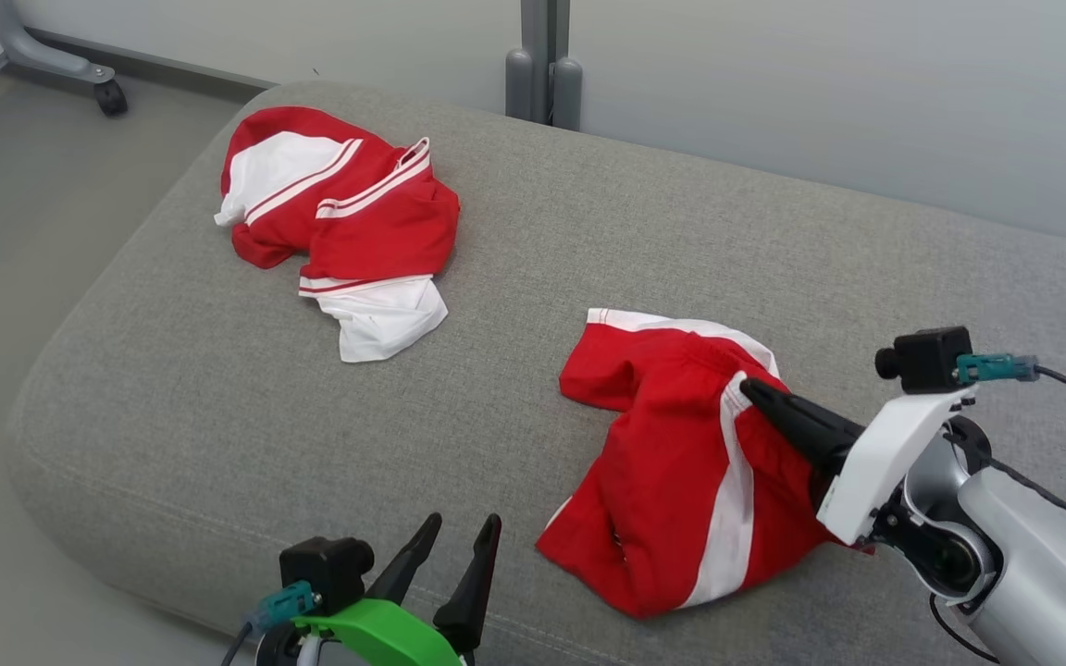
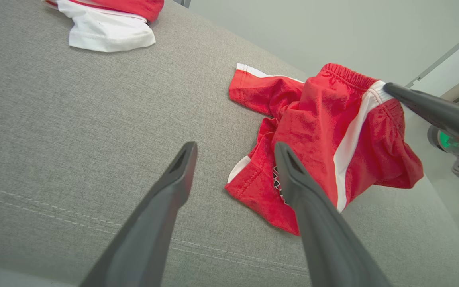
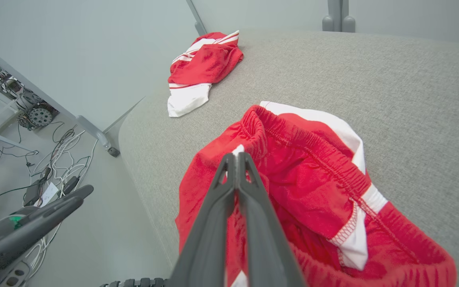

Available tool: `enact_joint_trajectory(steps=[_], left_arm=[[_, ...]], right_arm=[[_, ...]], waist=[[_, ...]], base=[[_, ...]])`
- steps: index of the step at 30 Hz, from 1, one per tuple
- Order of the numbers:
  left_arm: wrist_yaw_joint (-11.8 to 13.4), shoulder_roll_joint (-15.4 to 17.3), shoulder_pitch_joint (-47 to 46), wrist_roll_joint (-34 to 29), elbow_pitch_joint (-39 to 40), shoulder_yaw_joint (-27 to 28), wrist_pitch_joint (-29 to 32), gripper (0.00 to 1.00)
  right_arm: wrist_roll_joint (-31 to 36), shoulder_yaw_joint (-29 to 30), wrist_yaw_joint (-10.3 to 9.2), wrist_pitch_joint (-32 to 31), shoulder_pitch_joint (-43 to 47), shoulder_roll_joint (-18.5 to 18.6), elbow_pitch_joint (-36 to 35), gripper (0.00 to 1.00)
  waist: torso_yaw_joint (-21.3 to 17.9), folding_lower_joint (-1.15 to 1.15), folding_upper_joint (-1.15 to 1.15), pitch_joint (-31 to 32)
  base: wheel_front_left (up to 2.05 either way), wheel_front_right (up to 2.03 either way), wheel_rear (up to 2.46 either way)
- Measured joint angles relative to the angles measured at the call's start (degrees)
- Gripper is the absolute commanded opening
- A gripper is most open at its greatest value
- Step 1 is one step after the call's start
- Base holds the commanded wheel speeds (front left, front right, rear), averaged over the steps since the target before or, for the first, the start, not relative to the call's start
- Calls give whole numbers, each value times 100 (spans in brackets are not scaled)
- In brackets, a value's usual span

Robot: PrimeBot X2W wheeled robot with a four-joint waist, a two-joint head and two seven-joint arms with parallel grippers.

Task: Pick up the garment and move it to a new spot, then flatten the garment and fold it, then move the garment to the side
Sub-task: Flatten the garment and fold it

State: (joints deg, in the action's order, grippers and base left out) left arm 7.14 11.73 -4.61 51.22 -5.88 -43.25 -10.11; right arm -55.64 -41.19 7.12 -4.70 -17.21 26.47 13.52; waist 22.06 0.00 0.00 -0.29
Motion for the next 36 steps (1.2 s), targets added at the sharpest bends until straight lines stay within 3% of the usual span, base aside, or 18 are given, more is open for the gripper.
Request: enact_joint_trajectory(steps=[5, 12, 14, 20, 24, 31, 36], left_arm=[[0, -25, 7, -1, 11, 0, 5, 100], [0, -66, 27, -2, 99, 21, 5, 100], [0, -111, 27, -7, 152, 25, 5, 100], [0, -183, 22, -7, 270, 25, 5, 100], [-70, -260, 19, 67, 312, -30, 110, 100], [-734, -624, 26, 854, 381, -583, 742, 100], [-826, -547, -16, 775, 172, -730, 926, 100]], right_arm=[[-456, 600, -41, 249, -104, -258, 220, 0], [-808, 1377, -536, 569, -316, -285, 721, 0], [-875, 1702, -768, 754, -352, -246, 977, 0], [-942, 2008, -1132, 1010, -350, -46, 1430, 0], [-944, 2071, -1177, 1080, -346, -19, 1557, 0], [-914, 1934, -1154, 1125, -352, -91, 1569, 0], [-882, 1885, -1115, 1129, -456, -138, 1560, 0]], waist=[[45, 0, 0, -6], [63, 0, 0, -95], [46, 0, 0, -157], [-38, 0, 0, -280], [-126, 0, 0, -360], [-315, 0, 0, -518], [-437, 0, 0, -650]], base=[[0, 0, 0], [0, 0, 0], [0, 0, 0], [0, 0, 0], [0, 0, 0], [0, 0, 0], [0, 0, 0]])
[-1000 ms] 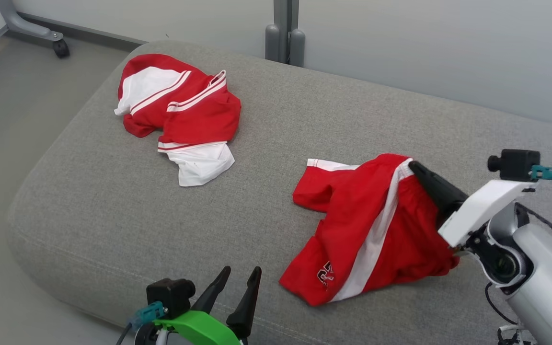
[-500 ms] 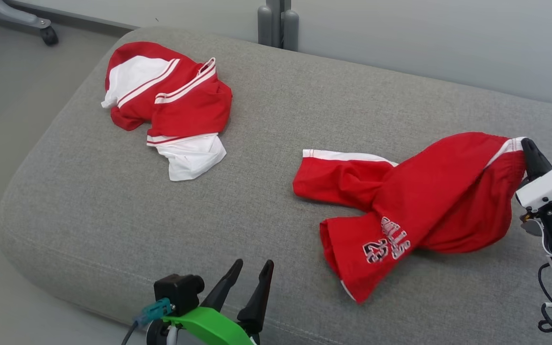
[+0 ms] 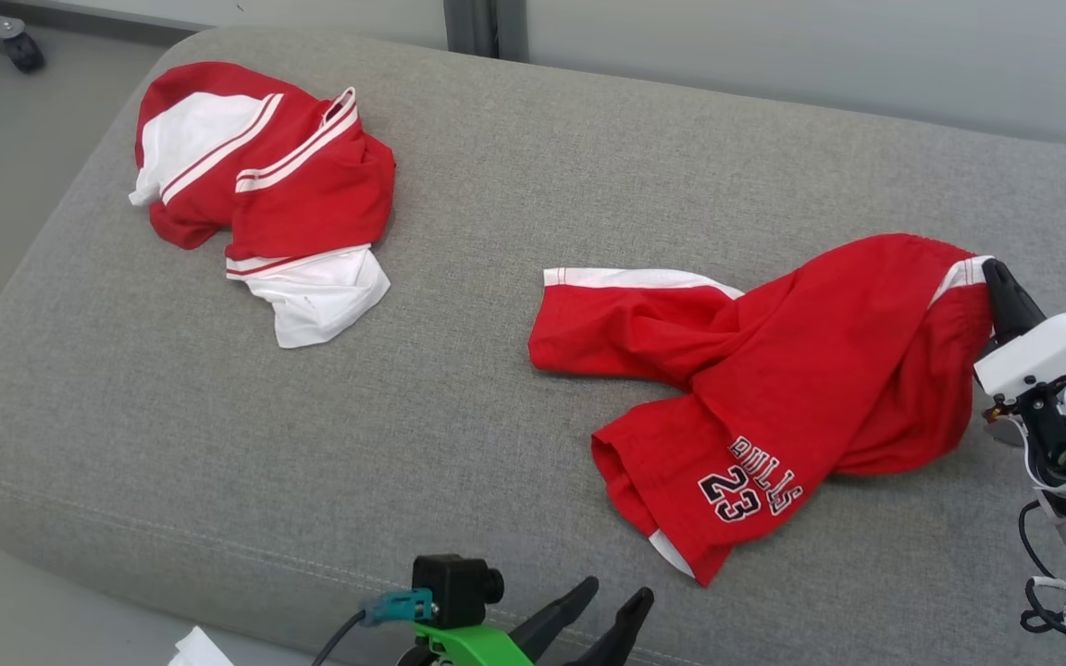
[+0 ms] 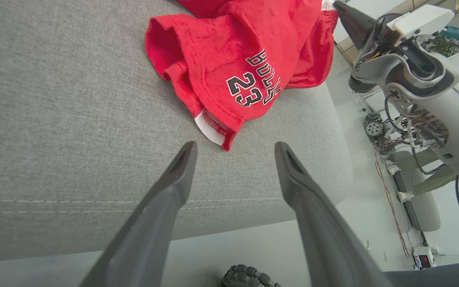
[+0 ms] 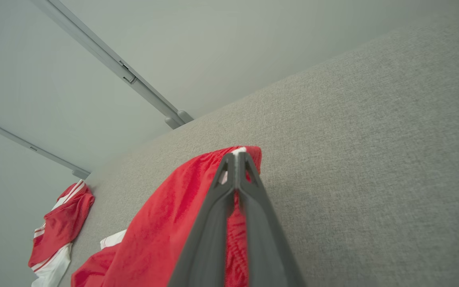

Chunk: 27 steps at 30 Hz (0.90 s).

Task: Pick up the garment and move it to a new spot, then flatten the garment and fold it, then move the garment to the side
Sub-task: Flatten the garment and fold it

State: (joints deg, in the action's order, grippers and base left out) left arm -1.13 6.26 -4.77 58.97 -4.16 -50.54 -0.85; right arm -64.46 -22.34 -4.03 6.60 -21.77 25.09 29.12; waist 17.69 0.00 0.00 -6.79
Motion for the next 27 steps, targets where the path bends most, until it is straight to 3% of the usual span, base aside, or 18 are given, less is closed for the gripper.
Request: enact_joint_trajectory(steps=[6, 13, 22, 27], left_arm=[[-346, 31, -428, -450, -298, -232, 9, 100], [-456, 46, -651, -840, -639, -403, -130, 100], [-555, 281, -1561, -2515, -906, -1136, -725, 100], [-592, 257, -1667, -2897, -1139, -1486, -1050, 100]], right_arm=[[7, 30, 57, 68, -153, 23, 3, 0], [49, 14, 116, 77, -298, 23, 5, 0], [49, 5, 164, 93, -375, 1, 49, 0], [51, -19, 198, 93, -412, -34, 71, 0]], waist=[[-77, 0, 0, -134], [-118, 0, 0, -228], [-151, 0, 0, -315], [-174, 0, 0, -344]], base=[[0, 0, 0], [0, 0, 0], [0, 0, 0], [0, 0, 0]])
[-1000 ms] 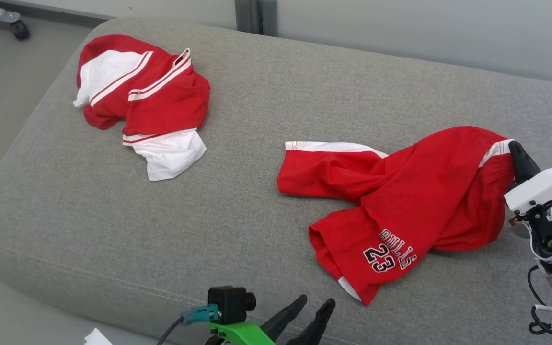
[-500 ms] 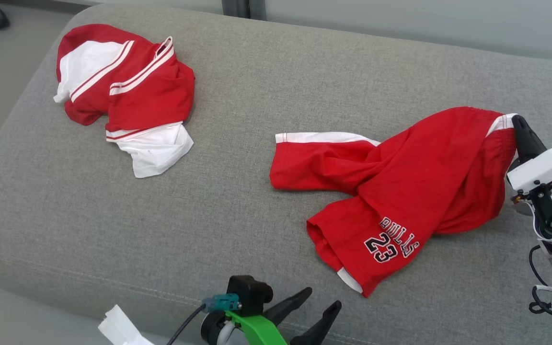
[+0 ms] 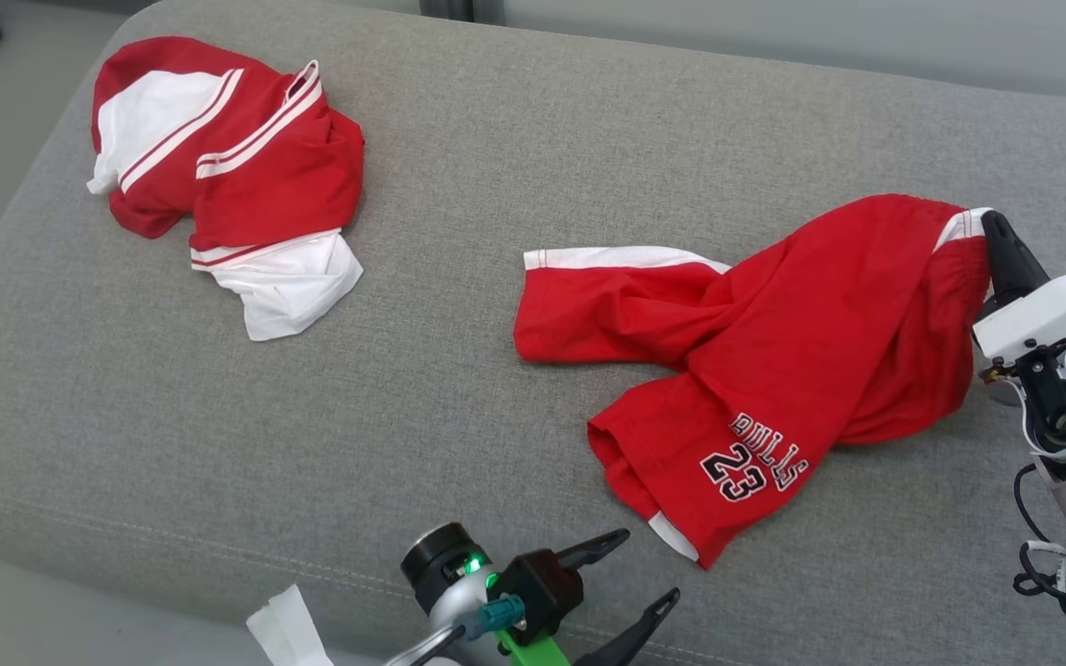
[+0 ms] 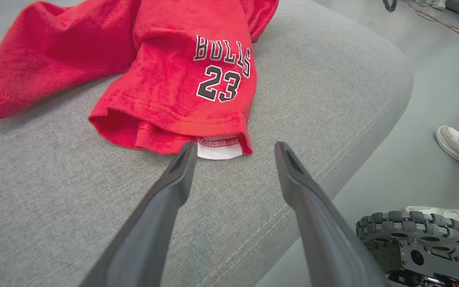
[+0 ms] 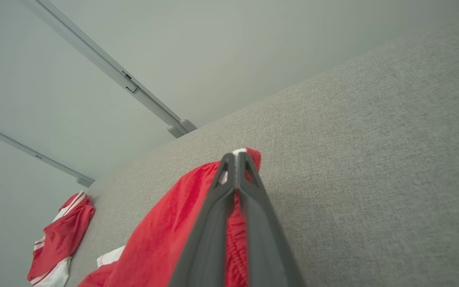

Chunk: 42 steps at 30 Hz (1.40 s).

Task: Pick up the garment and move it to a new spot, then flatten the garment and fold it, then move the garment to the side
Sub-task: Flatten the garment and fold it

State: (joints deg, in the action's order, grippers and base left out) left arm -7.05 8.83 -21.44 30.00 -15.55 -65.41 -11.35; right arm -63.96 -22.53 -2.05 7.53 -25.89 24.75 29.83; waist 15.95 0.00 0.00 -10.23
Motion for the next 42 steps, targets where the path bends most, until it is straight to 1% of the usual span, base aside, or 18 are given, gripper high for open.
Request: enact_joint_trajectory(steps=[8, 14, 24, 28, 42], left_arm=[[0, -109, -42, -67, -356, -133, -141, 100], [-1, -194, -279, -272, -637, -118, -236, 100], [-2, -330, -548, -314, -977, -127, -285, 100], [-7, -437, -711, -350, -1032, -157, -289, 100], [-8, -498, -1010, -349, -1326, -328, -308, 100]], right_arm=[[8, -68, 4, -35, -205, -100, 9, 0], [49, -78, 45, -52, -254, -99, 8, 0], [57, -82, 45, -53, -449, -107, -23, 0], [69, -82, 42, -54, -521, -107, -45, 0], [143, -94, 35, -60, -754, -110, -107, 0]], waist=[[-88, 0, 0, -65], [-178, 0, 0, -166], [-306, 0, 0, -402], [-351, 0, 0, -542], [-436, 0, 0, -880]], base=[[0, 0, 0], [0, 0, 0], [0, 0, 0], [0, 0, 0], [0, 0, 0]])
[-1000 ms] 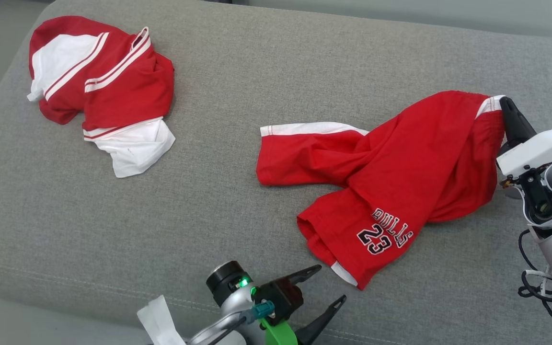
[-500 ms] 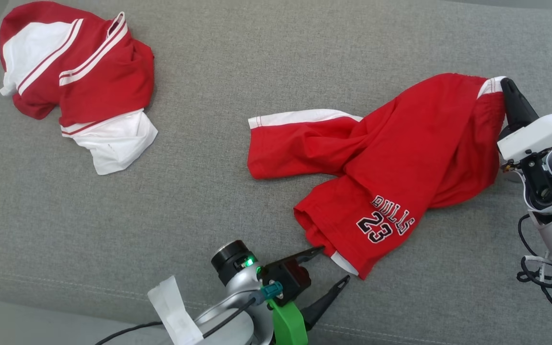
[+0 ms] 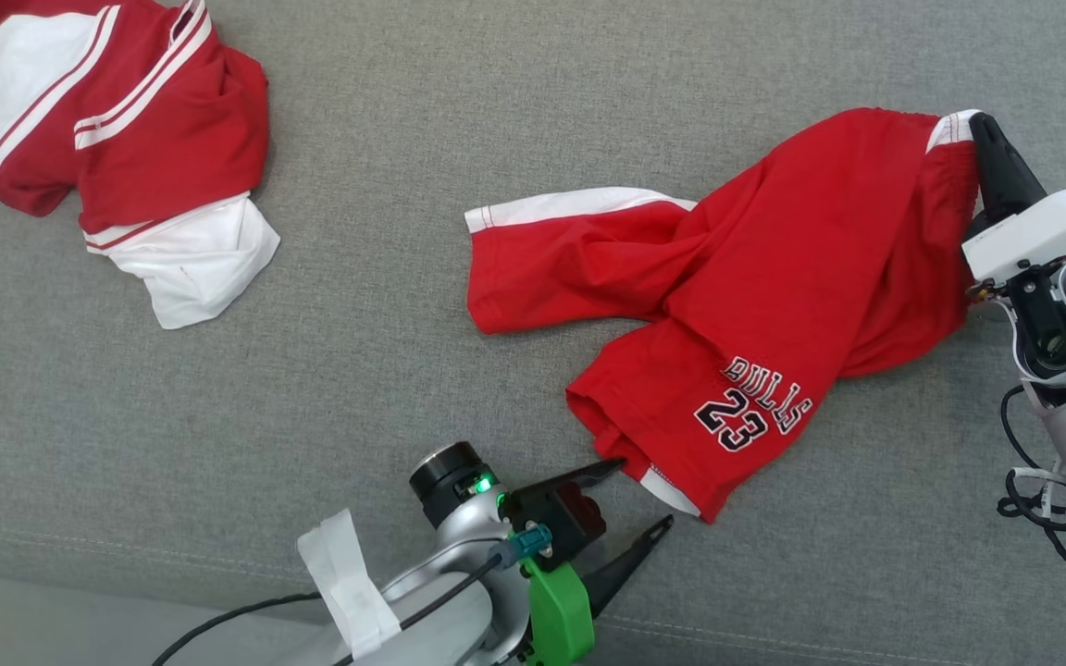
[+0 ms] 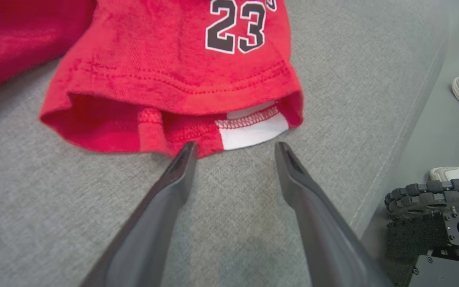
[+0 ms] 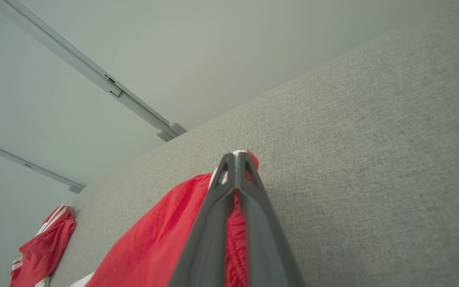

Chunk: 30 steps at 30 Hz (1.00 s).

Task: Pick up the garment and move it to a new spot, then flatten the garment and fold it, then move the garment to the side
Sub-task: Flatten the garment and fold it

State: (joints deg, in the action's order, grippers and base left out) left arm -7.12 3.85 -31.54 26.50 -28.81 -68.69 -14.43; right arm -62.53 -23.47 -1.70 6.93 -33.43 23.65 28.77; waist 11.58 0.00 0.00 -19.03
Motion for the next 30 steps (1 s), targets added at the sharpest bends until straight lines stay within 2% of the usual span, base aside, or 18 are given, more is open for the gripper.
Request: enact_joint_trajectory(steps=[30], left_arm=[[0, -100, -275, 52, -226, -238, -109, 100]], right_arm=[[8, -49, -33, 2, -159, -74, -32, 0]], waist=[[-162, 0, 0, -177]], base=[[0, 0, 0]])
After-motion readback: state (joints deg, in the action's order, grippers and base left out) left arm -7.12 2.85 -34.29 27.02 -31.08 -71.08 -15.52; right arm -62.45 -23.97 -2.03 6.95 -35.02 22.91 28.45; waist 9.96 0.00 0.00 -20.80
